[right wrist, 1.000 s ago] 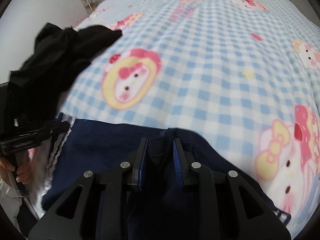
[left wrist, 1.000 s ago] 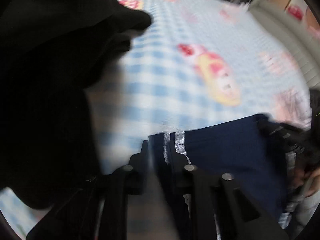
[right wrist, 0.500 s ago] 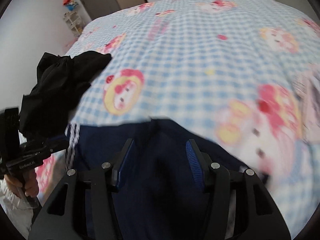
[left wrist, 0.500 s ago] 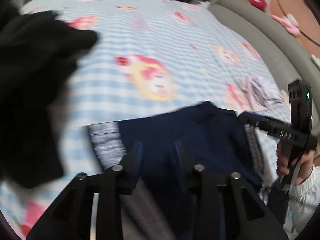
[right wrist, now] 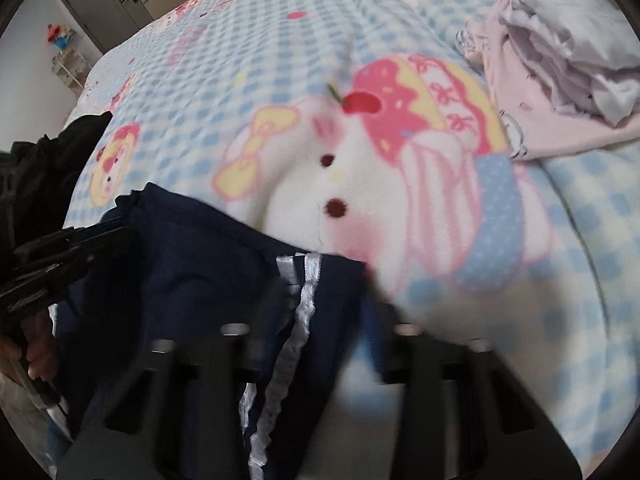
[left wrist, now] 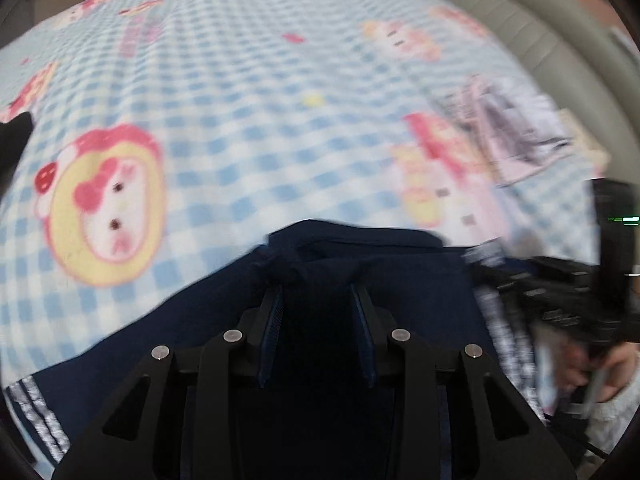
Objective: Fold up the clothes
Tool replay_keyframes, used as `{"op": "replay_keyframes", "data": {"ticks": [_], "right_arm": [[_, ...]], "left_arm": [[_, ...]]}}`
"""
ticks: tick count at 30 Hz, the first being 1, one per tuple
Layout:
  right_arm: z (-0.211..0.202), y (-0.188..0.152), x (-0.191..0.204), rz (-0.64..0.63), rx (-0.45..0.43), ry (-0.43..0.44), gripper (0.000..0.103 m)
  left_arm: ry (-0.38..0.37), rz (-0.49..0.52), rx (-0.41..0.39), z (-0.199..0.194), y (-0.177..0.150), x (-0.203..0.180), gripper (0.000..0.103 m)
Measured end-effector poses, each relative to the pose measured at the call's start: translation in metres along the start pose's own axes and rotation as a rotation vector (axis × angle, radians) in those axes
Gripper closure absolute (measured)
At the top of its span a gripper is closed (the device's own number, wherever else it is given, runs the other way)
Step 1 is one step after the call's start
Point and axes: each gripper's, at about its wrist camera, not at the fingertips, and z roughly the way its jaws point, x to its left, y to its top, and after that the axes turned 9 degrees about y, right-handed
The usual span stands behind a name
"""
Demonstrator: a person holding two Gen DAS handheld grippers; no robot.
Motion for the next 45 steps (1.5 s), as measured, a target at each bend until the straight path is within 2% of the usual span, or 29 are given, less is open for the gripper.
{"op": "replay_keyframes", "data": {"ticks": [1,2,5,10,11,12,13,14,15,16,19,21,24,25,26,27,28,29,32,35,37,39,41,42,43,45], "right_arm": [[-0.006,0.001,-0.003,-0.001,-0.013,0.006,0.093],[-0.012,0.002,-0.006,0.001,-0.026,0.013,0.098],[-0.024,0.001,-0.007,0.002,-0.047,0.010,0.098],[-0.038,-0.003,-0.010,0.012,-0.072,0.006,0.098],[-0.036,-0.004,-0.012,0.023,-0.067,0.014,0.097],[-0.031,-0.003,-0.015,0.035,-0.053,0.025,0.094],[-0.026,-0.003,-0.017,0.046,-0.032,0.029,0.089],[-0.021,-0.004,-0.018,0.056,-0.009,0.028,0.076],[-0.019,-0.004,-0.016,0.052,0.002,0.040,0.066],[-0.021,-0.004,-0.012,0.036,0.000,0.044,0.062],[-0.028,-0.004,-0.004,-0.003,-0.015,0.039,0.060],[-0.032,-0.005,-0.008,0.016,-0.009,0.026,0.053],[-0.028,-0.008,-0.013,0.019,0.013,0.010,0.052],[-0.025,-0.008,-0.013,0.009,0.016,0.011,0.053],[-0.022,-0.009,-0.013,-0.002,0.020,0.012,0.065],[-0.019,-0.009,-0.013,-0.012,0.023,0.014,0.083],[-0.016,-0.010,-0.013,-0.022,0.026,0.015,0.089],[-0.017,-0.009,-0.012,-0.022,0.011,0.004,0.097],[-0.039,-0.003,-0.001,-0.057,-0.103,0.009,0.099],[-0.039,0.001,-0.003,-0.064,-0.115,-0.026,0.099],[-0.032,-0.001,-0.014,-0.006,-0.081,-0.012,0.098],[-0.024,-0.003,-0.028,0.063,-0.040,0.010,0.093],[-0.038,-0.009,-0.024,0.053,-0.066,0.018,0.087],[-0.047,-0.012,-0.018,0.029,-0.082,0.016,0.080],[-0.055,-0.017,-0.014,0.016,-0.089,0.018,0.077],[-0.067,-0.026,-0.007,0.002,-0.098,0.026,0.076]], "left_arm": [[0.012,-0.010,-0.001,0.000,0.000,0.002,0.066],[-0.016,-0.013,-0.024,-0.004,0.000,0.004,0.070],[-0.124,-0.009,-0.093,-0.014,-0.002,0.006,0.067],[-0.066,0.037,-0.078,-0.007,0.004,0.000,0.067],[0.003,0.043,-0.083,-0.005,0.006,-0.001,0.067],[0.087,0.050,-0.089,-0.002,0.008,-0.001,0.068],[0.132,0.042,-0.081,0.000,0.010,0.001,0.068],[0.167,0.030,-0.069,0.003,0.011,0.005,0.069],[0.148,0.005,-0.076,0.000,0.011,0.009,0.069],[0.116,-0.024,-0.087,-0.005,0.011,0.012,0.070],[0.008,0.007,-0.087,-0.017,0.005,0.005,0.067],[-0.046,0.034,-0.078,-0.020,-0.001,-0.001,0.066],[-0.016,0.071,-0.037,-0.004,-0.007,-0.004,0.067],[-0.012,0.069,-0.024,0.001,-0.007,-0.002,0.067],[-0.012,0.065,-0.028,0.003,-0.006,-0.003,0.069],[-0.014,0.061,-0.036,0.004,-0.004,-0.004,0.073],[0.000,0.070,-0.056,0.002,-0.002,-0.006,0.083],[0.021,0.095,-0.081,-0.001,0.002,-0.010,0.100],[0.017,0.117,-0.118,-0.004,0.015,-0.013,0.100],[0.076,0.107,-0.095,0.011,0.031,-0.010,0.096],[0.108,0.075,-0.022,0.025,0.036,-0.008,0.093],[0.092,0.065,-0.046,0.007,0.028,-0.009,0.076],[0.071,0.058,-0.082,-0.016,0.019,-0.009,0.067],[0.061,0.054,-0.100,-0.027,0.014,-0.010,0.067],[0.050,0.050,-0.118,-0.038,0.009,-0.010,0.067],[0.046,0.043,-0.137,-0.058,-0.003,-0.010,0.067]]}}
